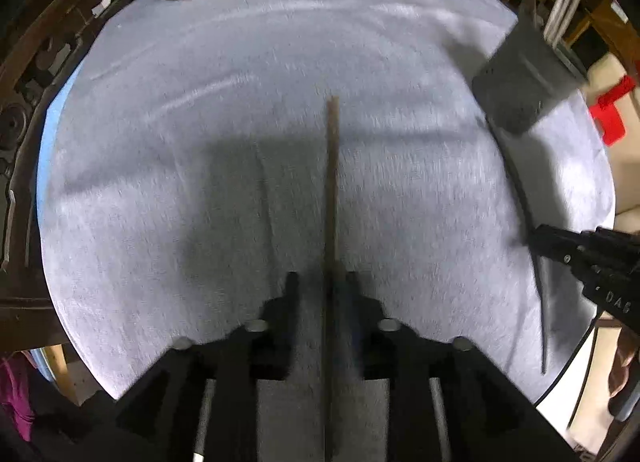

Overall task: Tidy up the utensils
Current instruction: 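Lift both held chopsticks upright and carry them toward the grey cup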

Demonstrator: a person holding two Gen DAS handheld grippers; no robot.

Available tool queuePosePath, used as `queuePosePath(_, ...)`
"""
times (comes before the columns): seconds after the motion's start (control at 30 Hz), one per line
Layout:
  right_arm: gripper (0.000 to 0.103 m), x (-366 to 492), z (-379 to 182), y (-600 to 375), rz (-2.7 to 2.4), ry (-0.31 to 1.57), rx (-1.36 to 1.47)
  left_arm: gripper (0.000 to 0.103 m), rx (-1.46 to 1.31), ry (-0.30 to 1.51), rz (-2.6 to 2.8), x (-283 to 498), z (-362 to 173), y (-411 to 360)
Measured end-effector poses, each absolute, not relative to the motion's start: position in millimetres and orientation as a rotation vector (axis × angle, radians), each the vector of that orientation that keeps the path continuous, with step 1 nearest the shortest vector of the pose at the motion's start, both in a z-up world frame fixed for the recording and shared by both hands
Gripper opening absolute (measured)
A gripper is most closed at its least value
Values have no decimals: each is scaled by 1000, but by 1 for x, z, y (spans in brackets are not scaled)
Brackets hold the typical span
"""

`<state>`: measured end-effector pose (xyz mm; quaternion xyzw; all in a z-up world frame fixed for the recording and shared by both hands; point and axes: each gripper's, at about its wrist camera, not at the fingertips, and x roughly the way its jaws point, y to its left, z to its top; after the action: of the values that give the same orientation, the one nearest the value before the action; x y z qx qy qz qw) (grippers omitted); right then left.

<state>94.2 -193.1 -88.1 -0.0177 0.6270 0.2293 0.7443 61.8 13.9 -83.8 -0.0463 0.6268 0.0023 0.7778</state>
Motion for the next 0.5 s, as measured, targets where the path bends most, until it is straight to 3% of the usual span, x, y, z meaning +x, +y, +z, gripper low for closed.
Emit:
queuePosePath(0.27, 23, 116, -90, -179, 463, 1360, -40, 33, -88, 1387, 43, 115, -100, 13)
queuePosePath(0.3, 24, 117, -91, -177, 465, 1370, -54, 29, -66, 1368, 35, 117, -98, 12)
queuePosePath(0.37, 22, 115, -91, -172, 468, 1366, -105, 6, -44, 1377, 21, 121, -100, 10)
queuePosePath(0.43, 12, 114, -91, -169, 464, 1362, -172, 5, -68, 1387, 4, 125, -100, 14)
queuePosePath(0.5, 10, 114, -91, -165, 472, 1369, -213, 5, -81, 1397, -13, 126, -101, 14)
